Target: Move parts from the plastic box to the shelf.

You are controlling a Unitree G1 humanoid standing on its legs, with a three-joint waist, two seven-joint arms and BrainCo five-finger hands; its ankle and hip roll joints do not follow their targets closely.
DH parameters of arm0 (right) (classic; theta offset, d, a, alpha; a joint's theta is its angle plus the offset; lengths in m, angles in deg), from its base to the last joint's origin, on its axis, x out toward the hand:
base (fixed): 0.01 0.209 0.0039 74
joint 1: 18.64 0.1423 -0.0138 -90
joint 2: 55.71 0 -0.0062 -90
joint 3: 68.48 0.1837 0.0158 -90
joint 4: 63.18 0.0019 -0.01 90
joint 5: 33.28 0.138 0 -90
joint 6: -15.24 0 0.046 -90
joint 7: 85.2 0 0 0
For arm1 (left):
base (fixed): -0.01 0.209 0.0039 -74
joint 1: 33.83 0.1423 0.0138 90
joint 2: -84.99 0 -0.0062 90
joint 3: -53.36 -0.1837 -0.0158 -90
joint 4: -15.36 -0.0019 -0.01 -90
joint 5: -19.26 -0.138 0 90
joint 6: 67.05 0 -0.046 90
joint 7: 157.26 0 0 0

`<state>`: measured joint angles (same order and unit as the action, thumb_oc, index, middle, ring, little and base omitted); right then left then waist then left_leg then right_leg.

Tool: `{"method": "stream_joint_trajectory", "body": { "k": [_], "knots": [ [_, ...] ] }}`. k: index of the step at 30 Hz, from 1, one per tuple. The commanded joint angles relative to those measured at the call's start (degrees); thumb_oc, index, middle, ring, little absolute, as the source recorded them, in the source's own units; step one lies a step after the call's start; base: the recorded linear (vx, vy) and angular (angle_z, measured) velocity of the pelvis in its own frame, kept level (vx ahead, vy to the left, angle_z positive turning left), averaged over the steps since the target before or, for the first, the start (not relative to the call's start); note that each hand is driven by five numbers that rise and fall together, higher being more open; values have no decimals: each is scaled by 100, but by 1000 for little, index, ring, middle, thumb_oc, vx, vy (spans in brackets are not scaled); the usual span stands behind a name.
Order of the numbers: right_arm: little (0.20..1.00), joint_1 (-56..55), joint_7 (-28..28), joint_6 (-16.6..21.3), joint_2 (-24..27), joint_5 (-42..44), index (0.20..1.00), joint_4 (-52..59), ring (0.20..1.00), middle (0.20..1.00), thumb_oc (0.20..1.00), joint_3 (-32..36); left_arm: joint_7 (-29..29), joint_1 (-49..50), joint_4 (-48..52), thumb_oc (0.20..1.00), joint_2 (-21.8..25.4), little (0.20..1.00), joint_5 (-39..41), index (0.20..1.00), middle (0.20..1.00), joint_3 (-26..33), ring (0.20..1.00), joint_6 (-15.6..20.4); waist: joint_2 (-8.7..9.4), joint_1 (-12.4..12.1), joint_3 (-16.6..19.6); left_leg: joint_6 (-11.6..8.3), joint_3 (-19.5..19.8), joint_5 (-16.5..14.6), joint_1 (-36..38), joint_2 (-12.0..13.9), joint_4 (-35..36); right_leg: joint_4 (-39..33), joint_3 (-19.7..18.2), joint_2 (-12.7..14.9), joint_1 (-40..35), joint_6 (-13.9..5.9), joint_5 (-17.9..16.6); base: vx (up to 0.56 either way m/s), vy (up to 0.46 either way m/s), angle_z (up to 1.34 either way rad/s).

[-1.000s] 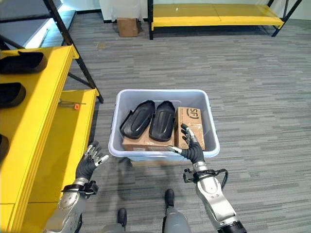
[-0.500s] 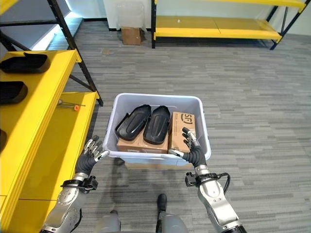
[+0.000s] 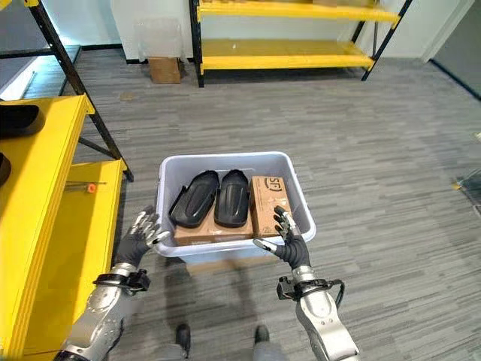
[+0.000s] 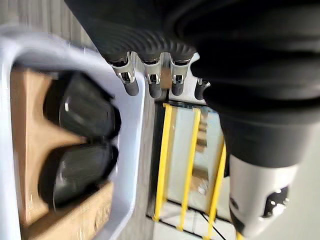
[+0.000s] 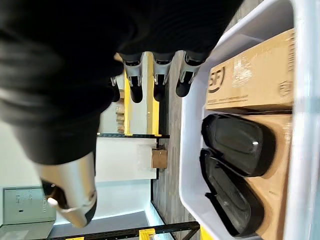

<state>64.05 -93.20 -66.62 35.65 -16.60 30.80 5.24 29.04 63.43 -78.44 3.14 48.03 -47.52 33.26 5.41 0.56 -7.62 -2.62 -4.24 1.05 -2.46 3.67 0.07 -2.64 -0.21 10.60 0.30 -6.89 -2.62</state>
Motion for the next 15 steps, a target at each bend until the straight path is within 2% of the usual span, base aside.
{"method": "stream_joint_trajectory", "body": {
  "k": [1,10,15],
  "knots": [
    [1000,254,-18,200,217,87,1000,172,1000,1000,1000,245,-58,48,289,1000,-84,1000,41,1000,1000,-58,1000,263,-290,-27,123,-96,82,86,-127,348,68,75,-29,174,-249,-298,169,81,104,-11],
    [1000,419,-89,157,257,-2,1000,-24,1000,1000,1000,273,-21,95,279,1000,-50,1000,14,1000,1000,-31,1000,219,-234,-22,151,-118,71,106,-68,381,213,-56,63,177,-238,-308,142,52,-2,-2],
    [1000,1163,-407,163,293,-176,1000,-431,1000,1000,1000,180,20,-4,337,1000,0,1000,104,1000,1000,-124,1000,234,-282,-114,-71,-180,162,212,-314,450,222,-59,152,131,-36,-264,165,-15,-54,0]
  ]
}}
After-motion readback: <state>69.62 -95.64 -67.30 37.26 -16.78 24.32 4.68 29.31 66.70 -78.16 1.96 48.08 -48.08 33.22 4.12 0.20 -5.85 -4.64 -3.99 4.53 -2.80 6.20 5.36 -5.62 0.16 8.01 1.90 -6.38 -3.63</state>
